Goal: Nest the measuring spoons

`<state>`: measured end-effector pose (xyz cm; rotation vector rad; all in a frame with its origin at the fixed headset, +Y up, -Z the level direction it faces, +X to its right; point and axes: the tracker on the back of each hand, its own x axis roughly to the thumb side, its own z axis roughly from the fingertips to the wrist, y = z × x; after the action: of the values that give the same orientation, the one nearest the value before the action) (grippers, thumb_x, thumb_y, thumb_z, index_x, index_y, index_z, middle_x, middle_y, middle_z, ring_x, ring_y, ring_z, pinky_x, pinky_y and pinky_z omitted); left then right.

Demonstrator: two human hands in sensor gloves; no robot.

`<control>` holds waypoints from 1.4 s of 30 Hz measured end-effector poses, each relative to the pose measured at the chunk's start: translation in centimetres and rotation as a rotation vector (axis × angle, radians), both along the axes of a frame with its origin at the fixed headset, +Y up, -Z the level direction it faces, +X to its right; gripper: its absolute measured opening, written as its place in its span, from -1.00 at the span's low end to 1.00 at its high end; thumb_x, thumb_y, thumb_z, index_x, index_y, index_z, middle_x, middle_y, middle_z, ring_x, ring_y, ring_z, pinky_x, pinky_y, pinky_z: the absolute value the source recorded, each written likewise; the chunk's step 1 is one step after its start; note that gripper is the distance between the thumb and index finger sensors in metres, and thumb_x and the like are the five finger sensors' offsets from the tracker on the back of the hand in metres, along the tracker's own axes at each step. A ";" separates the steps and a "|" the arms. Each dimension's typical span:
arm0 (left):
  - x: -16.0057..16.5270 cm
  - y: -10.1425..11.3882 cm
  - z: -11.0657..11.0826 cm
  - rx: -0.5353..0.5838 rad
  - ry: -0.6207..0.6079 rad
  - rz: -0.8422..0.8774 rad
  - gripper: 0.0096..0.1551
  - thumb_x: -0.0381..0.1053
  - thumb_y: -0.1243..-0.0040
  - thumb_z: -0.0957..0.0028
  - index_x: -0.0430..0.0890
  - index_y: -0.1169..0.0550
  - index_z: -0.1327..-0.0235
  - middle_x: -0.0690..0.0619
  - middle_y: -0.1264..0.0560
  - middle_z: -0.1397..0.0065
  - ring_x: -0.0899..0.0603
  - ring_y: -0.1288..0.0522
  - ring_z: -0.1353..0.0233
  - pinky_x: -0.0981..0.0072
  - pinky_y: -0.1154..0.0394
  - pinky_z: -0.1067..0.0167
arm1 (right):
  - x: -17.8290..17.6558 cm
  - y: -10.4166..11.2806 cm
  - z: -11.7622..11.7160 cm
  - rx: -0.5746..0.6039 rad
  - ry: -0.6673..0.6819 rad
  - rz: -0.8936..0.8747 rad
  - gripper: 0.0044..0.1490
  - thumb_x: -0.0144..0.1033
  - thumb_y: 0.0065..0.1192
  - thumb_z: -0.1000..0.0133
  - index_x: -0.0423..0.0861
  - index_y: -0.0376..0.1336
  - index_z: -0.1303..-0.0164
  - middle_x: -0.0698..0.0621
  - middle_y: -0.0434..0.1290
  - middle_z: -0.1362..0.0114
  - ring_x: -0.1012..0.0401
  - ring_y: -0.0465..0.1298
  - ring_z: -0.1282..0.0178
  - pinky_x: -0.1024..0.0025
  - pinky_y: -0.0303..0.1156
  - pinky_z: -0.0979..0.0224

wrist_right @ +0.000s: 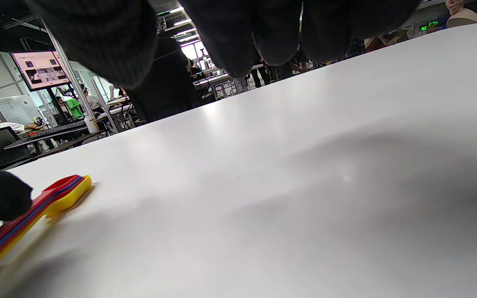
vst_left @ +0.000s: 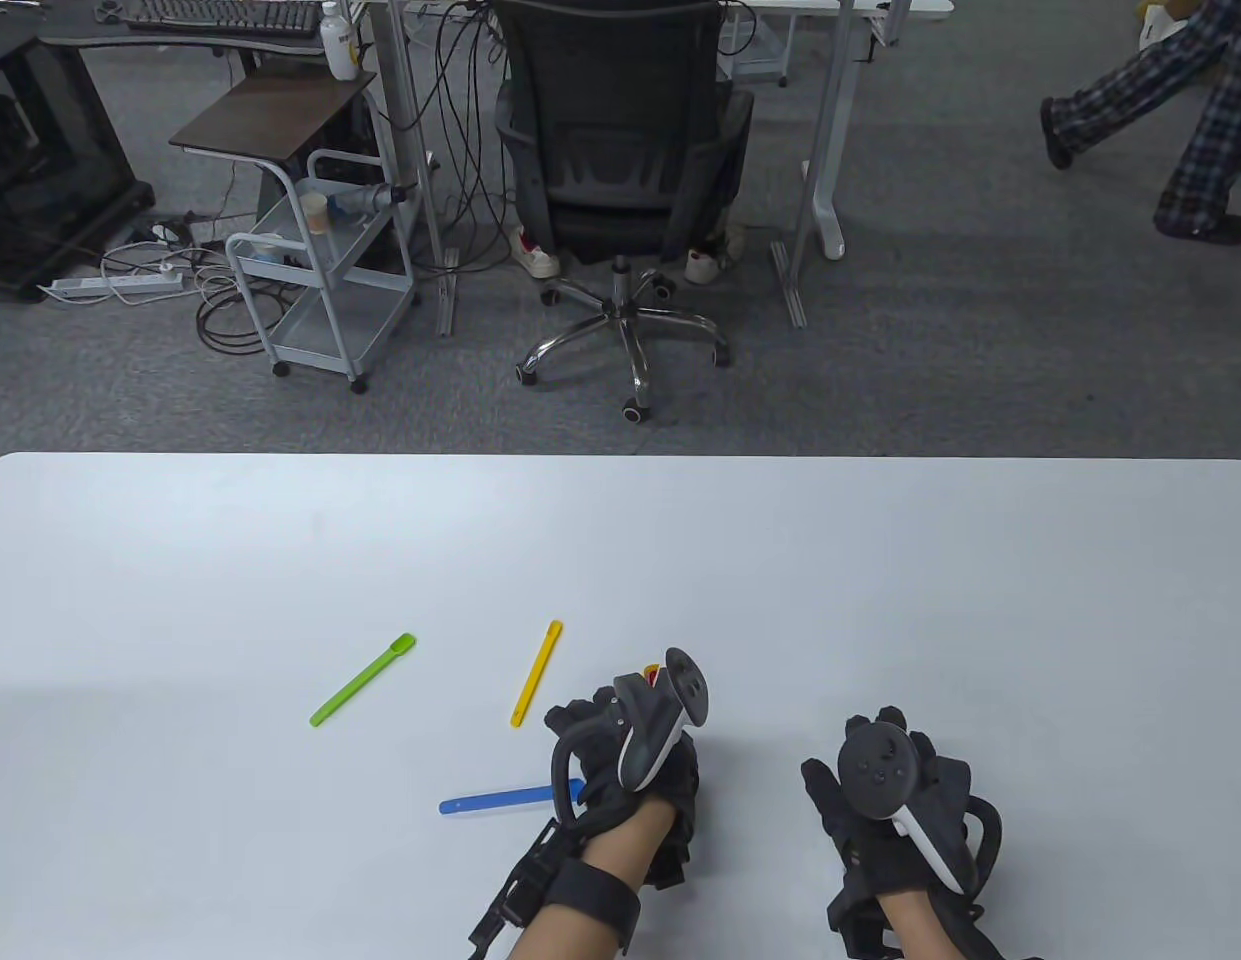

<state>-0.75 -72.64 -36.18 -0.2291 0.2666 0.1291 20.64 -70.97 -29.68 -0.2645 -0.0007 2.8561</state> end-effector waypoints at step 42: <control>-9.1 5.9 4.6 0.204 -0.300 -0.088 -0.12 0.41 -0.41 0.19 0.06 -0.57 -0.42 0.01 -0.42 -0.66 -0.38 -0.44 -0.67 -0.33 -0.12 -0.61 | -0.2 0.2 0.2 0.042 0.009 0.012 -0.06 0.10 0.19 -0.13 -0.20 0.19 -0.62 -0.39 0.15 -0.78 -0.43 0.23 -0.61 -0.37 0.18 -0.50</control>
<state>-9.84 -66.79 -31.59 -0.0318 -0.0362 0.0331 20.40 -70.75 -29.45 -0.2444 -0.0603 2.8651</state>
